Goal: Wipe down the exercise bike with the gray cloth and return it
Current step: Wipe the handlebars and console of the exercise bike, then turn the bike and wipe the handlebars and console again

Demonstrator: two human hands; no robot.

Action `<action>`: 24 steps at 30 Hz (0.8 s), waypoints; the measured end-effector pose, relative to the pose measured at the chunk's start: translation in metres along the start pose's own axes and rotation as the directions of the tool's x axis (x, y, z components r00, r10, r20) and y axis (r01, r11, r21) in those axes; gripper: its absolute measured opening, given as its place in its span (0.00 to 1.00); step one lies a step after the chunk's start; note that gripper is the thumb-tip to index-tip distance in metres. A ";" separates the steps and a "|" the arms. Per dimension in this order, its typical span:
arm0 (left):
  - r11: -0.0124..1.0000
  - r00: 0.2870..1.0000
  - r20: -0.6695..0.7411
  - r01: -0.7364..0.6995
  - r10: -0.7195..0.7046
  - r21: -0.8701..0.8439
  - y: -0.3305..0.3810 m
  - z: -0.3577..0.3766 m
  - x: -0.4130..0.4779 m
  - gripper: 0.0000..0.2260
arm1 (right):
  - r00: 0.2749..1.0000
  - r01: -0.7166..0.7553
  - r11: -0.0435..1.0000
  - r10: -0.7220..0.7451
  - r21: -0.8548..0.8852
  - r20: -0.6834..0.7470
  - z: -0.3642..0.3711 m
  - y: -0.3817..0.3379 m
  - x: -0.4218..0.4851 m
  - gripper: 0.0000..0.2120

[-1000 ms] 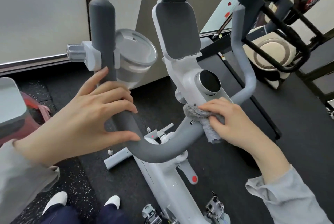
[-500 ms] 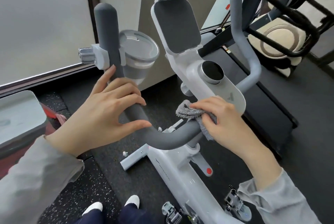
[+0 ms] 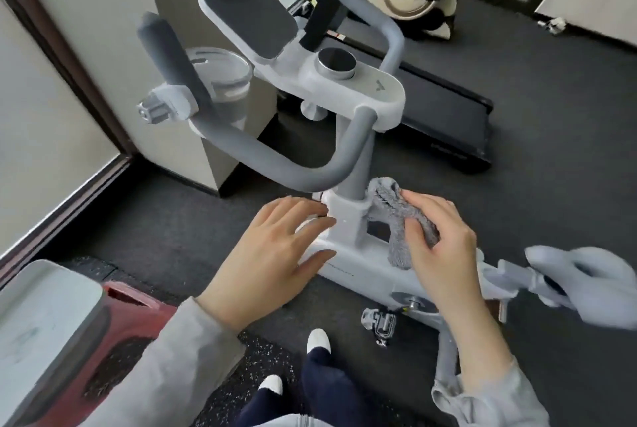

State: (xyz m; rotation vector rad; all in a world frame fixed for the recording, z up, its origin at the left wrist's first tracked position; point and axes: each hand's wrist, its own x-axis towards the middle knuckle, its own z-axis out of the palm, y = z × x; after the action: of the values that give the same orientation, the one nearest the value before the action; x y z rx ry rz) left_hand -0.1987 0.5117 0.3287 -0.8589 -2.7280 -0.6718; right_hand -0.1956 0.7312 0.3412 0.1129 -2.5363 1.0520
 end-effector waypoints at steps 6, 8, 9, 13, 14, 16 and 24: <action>0.999 0.932 0.360 -0.027 0.031 -0.018 0.017 0.066 -0.019 0.24 | 0.960 -0.251 0.968 0.249 0.001 -0.125 -0.024 0.002 -0.087 0.17; 1.000 0.879 0.476 -0.008 0.005 0.004 0.018 0.095 -0.025 0.26 | 0.943 -0.289 0.957 0.286 0.005 -0.167 -0.034 0.004 -0.110 0.17; 1.000 0.845 0.534 0.005 -0.014 0.018 0.019 0.109 -0.030 0.27 | 0.934 -0.309 0.951 0.306 0.010 -0.184 -0.038 0.005 -0.122 0.17; 0.996 0.669 0.737 0.067 -0.091 0.062 0.021 0.158 -0.061 0.25 | 0.890 -0.389 0.921 0.386 0.037 -0.243 -0.056 0.009 -0.166 0.16; 0.992 0.623 0.772 0.089 -0.123 0.087 0.020 0.167 -0.071 0.25 | 0.881 -0.402 0.915 0.398 0.037 -0.255 -0.059 0.011 -0.177 0.16; 0.984 0.542 0.821 0.100 -0.180 0.150 0.021 0.182 -0.092 0.25 | 0.858 -0.436 0.900 0.425 0.028 -0.290 -0.070 0.015 -0.200 0.16; 0.943 0.416 0.855 0.021 -0.309 0.331 0.084 0.230 -0.140 0.33 | 0.769 -0.536 0.843 0.510 0.047 -0.386 -0.137 0.043 -0.299 0.17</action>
State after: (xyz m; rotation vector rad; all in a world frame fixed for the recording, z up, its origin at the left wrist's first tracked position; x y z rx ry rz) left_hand -0.0490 0.6146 0.1130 -1.0985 -3.7694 0.3454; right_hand 0.1145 0.8353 0.2852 -0.7970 -2.2674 1.0454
